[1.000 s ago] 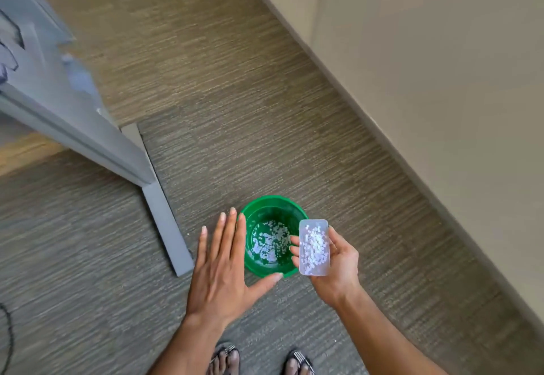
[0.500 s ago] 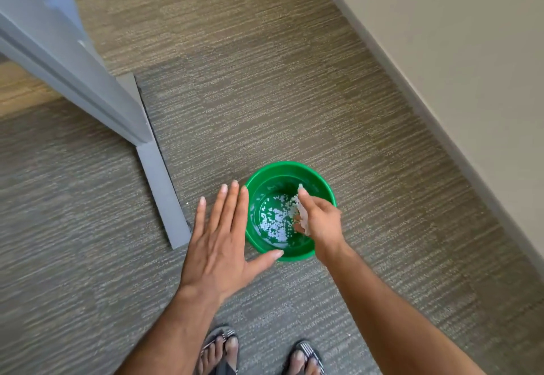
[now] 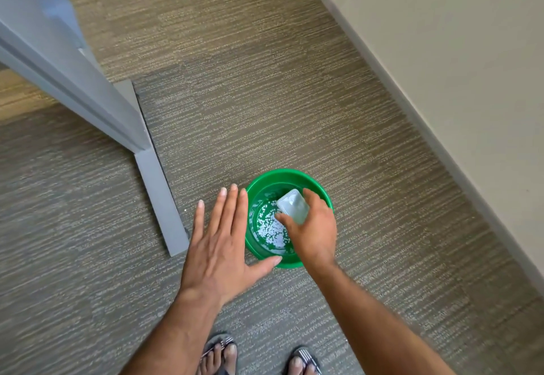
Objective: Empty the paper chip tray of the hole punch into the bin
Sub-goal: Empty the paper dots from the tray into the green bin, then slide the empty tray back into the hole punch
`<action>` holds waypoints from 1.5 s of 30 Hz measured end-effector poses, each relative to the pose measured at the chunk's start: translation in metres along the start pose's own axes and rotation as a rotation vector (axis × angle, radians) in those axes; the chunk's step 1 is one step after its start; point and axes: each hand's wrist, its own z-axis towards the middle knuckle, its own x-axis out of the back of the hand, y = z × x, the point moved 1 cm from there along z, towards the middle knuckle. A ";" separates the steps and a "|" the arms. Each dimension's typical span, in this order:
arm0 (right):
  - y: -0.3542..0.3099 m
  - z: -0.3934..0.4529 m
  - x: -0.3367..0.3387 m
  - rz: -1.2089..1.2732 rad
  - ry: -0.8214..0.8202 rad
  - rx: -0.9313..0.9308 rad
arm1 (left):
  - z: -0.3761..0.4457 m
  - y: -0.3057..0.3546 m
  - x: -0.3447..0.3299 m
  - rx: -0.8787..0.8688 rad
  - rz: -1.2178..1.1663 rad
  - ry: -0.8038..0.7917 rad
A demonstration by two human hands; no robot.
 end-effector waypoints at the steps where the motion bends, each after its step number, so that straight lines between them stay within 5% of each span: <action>1: 0.000 -0.001 0.000 0.014 -0.010 0.001 | 0.000 0.000 0.001 -0.002 0.001 0.002; 11: -0.004 -0.009 0.011 0.112 -0.018 0.030 | 0.001 0.010 0.018 -0.001 -0.017 0.017; 18: -0.028 -0.020 0.078 1.310 -0.415 -0.488 | -0.006 0.032 0.069 0.032 -0.079 0.056; 22: -0.054 -0.032 0.141 1.629 -0.431 -0.583 | -0.012 0.054 0.129 0.030 -0.138 0.123; 35: -0.211 -0.092 0.370 1.743 -0.427 -0.412 | -0.063 0.094 0.366 -0.067 -0.164 0.369; 45: -0.334 -0.145 0.446 1.704 -0.523 -0.298 | -0.117 0.047 0.497 0.034 -0.141 0.508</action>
